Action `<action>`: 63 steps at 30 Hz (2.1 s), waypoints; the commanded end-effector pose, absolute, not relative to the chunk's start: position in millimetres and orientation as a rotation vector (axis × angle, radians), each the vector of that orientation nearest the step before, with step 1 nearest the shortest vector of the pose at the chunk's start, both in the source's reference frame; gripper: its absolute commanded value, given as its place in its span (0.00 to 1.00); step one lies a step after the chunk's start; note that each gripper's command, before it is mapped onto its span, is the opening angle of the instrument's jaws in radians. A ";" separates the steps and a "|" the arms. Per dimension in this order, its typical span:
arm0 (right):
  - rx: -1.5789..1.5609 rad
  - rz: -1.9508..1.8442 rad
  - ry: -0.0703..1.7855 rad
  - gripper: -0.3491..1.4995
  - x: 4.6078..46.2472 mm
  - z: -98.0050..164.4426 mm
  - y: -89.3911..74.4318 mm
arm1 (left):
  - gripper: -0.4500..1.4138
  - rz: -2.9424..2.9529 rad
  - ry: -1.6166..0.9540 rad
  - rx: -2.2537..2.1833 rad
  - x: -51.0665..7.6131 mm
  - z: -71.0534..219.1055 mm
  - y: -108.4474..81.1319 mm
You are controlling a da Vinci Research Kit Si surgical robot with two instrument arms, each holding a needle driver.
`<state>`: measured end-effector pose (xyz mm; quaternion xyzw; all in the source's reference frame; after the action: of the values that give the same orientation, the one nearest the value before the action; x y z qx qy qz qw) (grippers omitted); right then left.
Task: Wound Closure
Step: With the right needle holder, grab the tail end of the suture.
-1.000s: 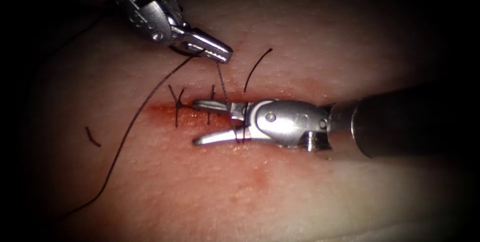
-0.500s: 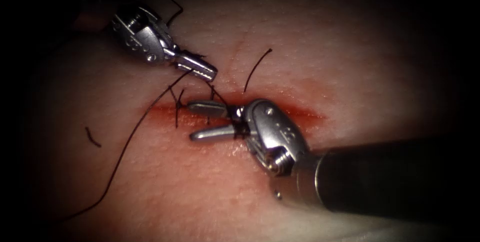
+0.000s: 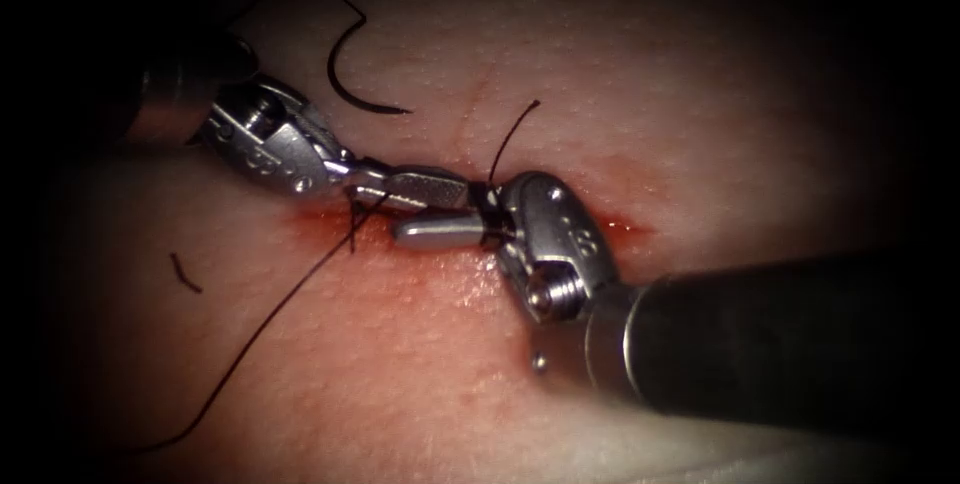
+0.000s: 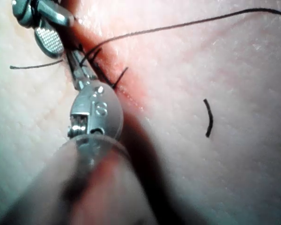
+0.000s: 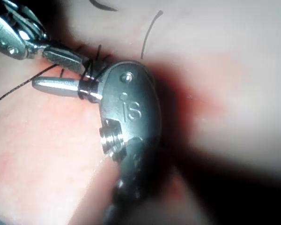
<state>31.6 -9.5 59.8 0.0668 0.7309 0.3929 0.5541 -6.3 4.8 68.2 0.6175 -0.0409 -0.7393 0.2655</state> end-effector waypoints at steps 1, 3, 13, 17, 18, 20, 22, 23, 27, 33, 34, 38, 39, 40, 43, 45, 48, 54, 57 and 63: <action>0.104 0.939 1.656 0.26 31.6 60.6 -9.8 | 0.00 -2.034 -0.094 1.690 -6.9 68.3 4.5; 0.079 0.992 1.648 0.26 31.5 59.9 -9.7 | 0.00 -2.090 -0.050 1.710 -7.1 67.9 3.8; 0.032 1.314 1.547 0.55 31.3 58.6 -10.3 | 0.00 -2.156 -0.040 1.689 -8.4 67.5 0.6; -0.014 1.364 1.455 0.57 30.8 58.5 -10.5 | 0.00 -2.159 -0.044 1.689 -9.3 66.8 -0.5; -0.026 1.377 1.446 0.57 30.7 58.5 -10.5 | 0.00 -2.160 -0.045 1.693 -9.4 66.6 -0.6; -0.058 1.392 1.414 0.59 30.4 58.6 -10.5 | 0.00 -2.162 -0.049 1.701 -9.7 66.3 -0.5; -0.068 1.407 1.364 0.62 30.1 58.6 -10.5 | 0.00 -2.168 -0.056 1.711 -10.1 66.0 -0.3; -0.093 1.424 1.333 0.62 29.9 58.7 -10.5 | 0.00 -2.173 -0.061 1.719 -10.5 65.7 0.2; -0.131 1.473 1.295 0.65 29.3 58.8 -10.3 | 0.00 -2.182 -0.071 1.735 -11.6 65.6 0.9; -0.150 1.591 1.207 0.73 28.7 59.0 -10.6 | 0.00 -2.193 -0.083 1.744 -12.6 65.9 1.7; -0.146 1.615 1.204 0.72 28.6 59.1 -10.6 | 0.00 -2.194 -0.084 1.744 -12.6 66.0 1.7; -0.147 1.702 1.188 0.72 27.5 59.6 -10.6 | 0.00 -2.197 -0.085 1.743 -12.9 66.2 1.9; -0.146 1.714 1.184 0.72 27.3 59.7 -10.6 | 0.00 -2.198 -0.086 1.743 -12.9 66.3 2.0; -0.131 1.762 1.177 0.72 26.4 60.2 -10.6 | 0.00 -2.201 -0.089 1.741 -13.3 66.5 2.1; -0.132 1.791 1.166 0.72 25.8 60.8 -10.7 | 0.00 -2.204 -0.094 1.737 -13.5 66.8 1.9; -0.120 1.802 1.160 0.71 25.7 61.1 -10.7 | 0.00 -2.204 -0.095 1.735 -13.6 66.8 1.8; -0.096 1.801 1.149 0.69 26.2 61.6 -11.0 | 0.00 -2.203 -0.095 1.735 -13.5 66.8 1.7; -0.048 1.796 1.104 0.53 27.2 62.3 -11.9 | 0.00 -2.199 -0.087 1.742 -12.9 66.7 2.2; -0.042 1.795 1.099 0.56 27.0 63.0 -12.0 | 0.00 -2.197 -0.085 1.743 -12.6 67.1 2.4; -0.046 1.800 1.095 0.61 26.6 63.6 -11.8 | 0.00 -2.195 -0.088 1.742 -12.6 68.1 2.7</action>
<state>25.9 -11.6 63.1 -0.0202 0.4507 0.7429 0.4944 -12.1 2.4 67.8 0.6118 -0.0307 -0.7723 0.1684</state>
